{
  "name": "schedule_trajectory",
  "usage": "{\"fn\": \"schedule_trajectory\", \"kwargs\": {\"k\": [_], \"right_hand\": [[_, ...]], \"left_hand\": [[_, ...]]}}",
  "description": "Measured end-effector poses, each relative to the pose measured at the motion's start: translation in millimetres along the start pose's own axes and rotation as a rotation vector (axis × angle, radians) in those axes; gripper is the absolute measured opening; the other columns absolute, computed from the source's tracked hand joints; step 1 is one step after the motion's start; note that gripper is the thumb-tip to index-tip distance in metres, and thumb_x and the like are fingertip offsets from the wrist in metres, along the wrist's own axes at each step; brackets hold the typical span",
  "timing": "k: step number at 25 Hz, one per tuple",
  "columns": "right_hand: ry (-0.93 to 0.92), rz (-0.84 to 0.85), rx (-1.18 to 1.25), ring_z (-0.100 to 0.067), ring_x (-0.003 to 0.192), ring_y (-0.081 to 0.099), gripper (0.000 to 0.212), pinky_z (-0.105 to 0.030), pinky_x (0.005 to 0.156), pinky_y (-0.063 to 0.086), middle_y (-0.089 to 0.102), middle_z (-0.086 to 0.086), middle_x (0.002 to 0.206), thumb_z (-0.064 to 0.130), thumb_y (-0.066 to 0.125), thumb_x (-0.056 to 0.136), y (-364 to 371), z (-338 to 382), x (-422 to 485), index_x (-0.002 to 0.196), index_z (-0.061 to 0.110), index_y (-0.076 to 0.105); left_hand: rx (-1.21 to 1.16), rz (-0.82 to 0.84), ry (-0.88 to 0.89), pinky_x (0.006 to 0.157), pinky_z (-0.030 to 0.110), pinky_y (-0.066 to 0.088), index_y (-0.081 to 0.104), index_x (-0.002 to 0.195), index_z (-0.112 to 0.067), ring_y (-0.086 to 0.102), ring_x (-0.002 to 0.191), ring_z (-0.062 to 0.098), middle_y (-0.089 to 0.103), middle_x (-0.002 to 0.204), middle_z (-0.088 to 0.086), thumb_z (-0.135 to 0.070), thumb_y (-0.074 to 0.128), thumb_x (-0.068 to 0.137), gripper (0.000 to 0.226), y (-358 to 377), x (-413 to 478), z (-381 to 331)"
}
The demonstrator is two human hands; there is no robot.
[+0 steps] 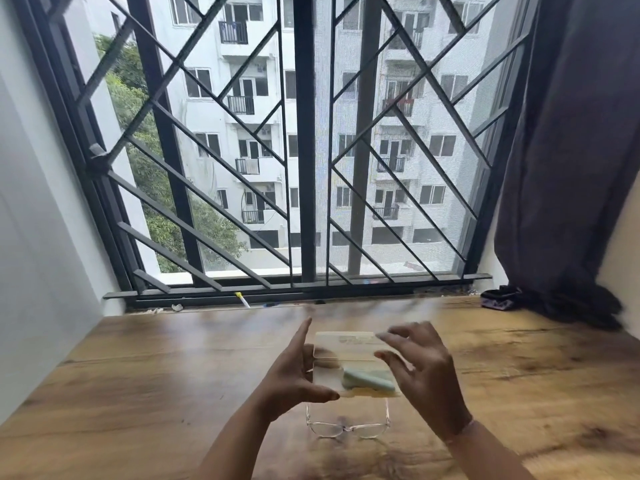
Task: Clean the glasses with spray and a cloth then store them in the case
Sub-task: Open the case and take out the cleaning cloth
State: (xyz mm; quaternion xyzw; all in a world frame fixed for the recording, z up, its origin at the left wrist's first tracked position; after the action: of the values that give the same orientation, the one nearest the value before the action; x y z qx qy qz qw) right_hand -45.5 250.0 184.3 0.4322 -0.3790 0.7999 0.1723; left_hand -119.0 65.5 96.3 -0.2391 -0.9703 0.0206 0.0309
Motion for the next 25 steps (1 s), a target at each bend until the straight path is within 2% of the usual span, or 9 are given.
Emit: {"fn": "schedule_trajectory", "kwargs": {"k": [4, 8, 11, 13, 15, 17, 20, 22, 25], "right_hand": [[-0.11, 0.179, -0.214, -0.01, 0.08, 0.046, 0.014, -0.028, 0.068, 0.032, 0.061, 0.013, 0.073, 0.036, 0.064, 0.072, 30, 21, -17, 0.072, 0.025, 0.071], [-0.063, 0.266, -0.352, -0.01, 0.078, 0.041, 0.009, -0.026, 0.065, 0.024, 0.058, 0.015, 0.066, 0.036, 0.068, 0.064, 40, 18, -17, 0.065, 0.027, 0.069], [-0.05, 0.287, -0.382, -0.011, 0.074, 0.043, 0.003, -0.027, 0.064, 0.024, 0.059, 0.015, 0.063, 0.03, 0.07, 0.063, 42, 15, -14, 0.064, 0.027, 0.069], [-0.018, 0.28, -0.372, -0.013, 0.071, 0.05, 0.01, -0.027, 0.064, 0.026, 0.062, 0.013, 0.062, 0.019, 0.074, 0.06, 42, 11, -12, 0.064, 0.024, 0.067], [0.021, 0.259, -0.325, -0.016, 0.066, 0.055, 0.02, -0.027, 0.064, 0.032, 0.063, 0.01, 0.06, 0.008, 0.076, 0.058, 41, 7, -8, 0.065, 0.022, 0.065], [0.058, 0.225, -0.234, -0.017, 0.06, 0.055, 0.019, -0.026, 0.06, 0.038, 0.062, 0.005, 0.059, 0.002, 0.07, 0.062, 40, 8, -2, 0.067, 0.02, 0.064], [0.216, 0.153, 0.015, -0.013, 0.059, 0.056, 0.012, -0.02, 0.057, 0.041, 0.064, -0.001, 0.063, 0.004, 0.057, 0.073, 35, 3, 8, 0.072, 0.013, 0.065], [0.342, 0.151, 0.176, -0.009, 0.065, 0.057, 0.013, -0.014, 0.057, 0.041, 0.066, 0.0, 0.066, 0.003, 0.057, 0.078, 37, -7, 10, 0.074, 0.012, 0.066], [0.433, 0.245, 0.363, -0.004, 0.064, 0.056, 0.01, -0.022, 0.06, 0.045, 0.065, 0.003, 0.067, 0.012, 0.058, 0.078, 50, -8, 10, 0.072, 0.018, 0.065]], "left_hand": [[0.012, -0.007, -0.006, 0.074, 0.053, 0.053, 0.006, 0.144, -0.034, 0.059, 0.106, 0.036, 0.054, 0.112, 0.028, 0.008, 0.082, 0.052, 0.127, 1, 0, -1], [0.013, -0.011, 0.008, 0.075, 0.053, 0.053, 0.009, 0.141, -0.038, 0.06, 0.105, 0.033, 0.052, 0.112, 0.029, 0.006, 0.083, 0.051, 0.125, 1, -2, -5], [0.005, -0.006, 0.009, 0.067, 0.042, 0.056, 0.009, 0.141, -0.037, 0.065, 0.096, 0.022, 0.055, 0.105, 0.026, 0.013, 0.08, 0.055, 0.122, 2, -3, -7], [-0.003, -0.005, 0.01, 0.064, 0.034, 0.054, 0.01, 0.141, -0.036, 0.065, 0.092, 0.018, 0.055, 0.099, 0.021, 0.017, 0.077, 0.057, 0.119, 2, -4, -8], [-0.018, -0.004, 0.014, 0.065, 0.035, 0.054, 0.013, 0.139, -0.038, 0.064, 0.095, 0.022, 0.055, 0.103, 0.024, 0.017, 0.077, 0.058, 0.117, 1, -5, -7], [-0.021, -0.003, 0.022, 0.067, 0.036, 0.055, 0.02, 0.138, -0.037, 0.063, 0.097, 0.025, 0.055, 0.106, 0.024, 0.014, 0.079, 0.057, 0.113, -1, -6, -7], [-0.002, -0.001, 0.052, 0.074, 0.036, 0.054, 0.041, 0.134, -0.02, 0.063, 0.099, 0.022, 0.062, 0.109, 0.019, 0.007, 0.082, 0.053, 0.095, -4, -6, -7], [-0.006, -0.02, 0.075, 0.076, 0.035, 0.053, 0.053, 0.124, -0.015, 0.063, 0.099, 0.022, 0.064, 0.107, 0.018, 0.0, 0.085, 0.05, 0.082, -7, -7, -7], [-0.033, -0.163, 0.085, 0.071, 0.033, 0.053, 0.066, 0.107, -0.018, 0.065, 0.091, 0.022, 0.069, 0.1, 0.015, -0.012, 0.088, 0.043, 0.067, -25, -12, -7]]}}
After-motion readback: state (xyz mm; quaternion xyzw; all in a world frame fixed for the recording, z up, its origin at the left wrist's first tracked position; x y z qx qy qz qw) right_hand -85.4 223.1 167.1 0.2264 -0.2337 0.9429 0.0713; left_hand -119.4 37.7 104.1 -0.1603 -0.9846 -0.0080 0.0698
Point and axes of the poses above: each hand's wrist, its own x-axis towards the middle knuckle, its own y-axis out of the palm, z = x × y, the point moved 7 cm from there along x, towards the middle knuckle
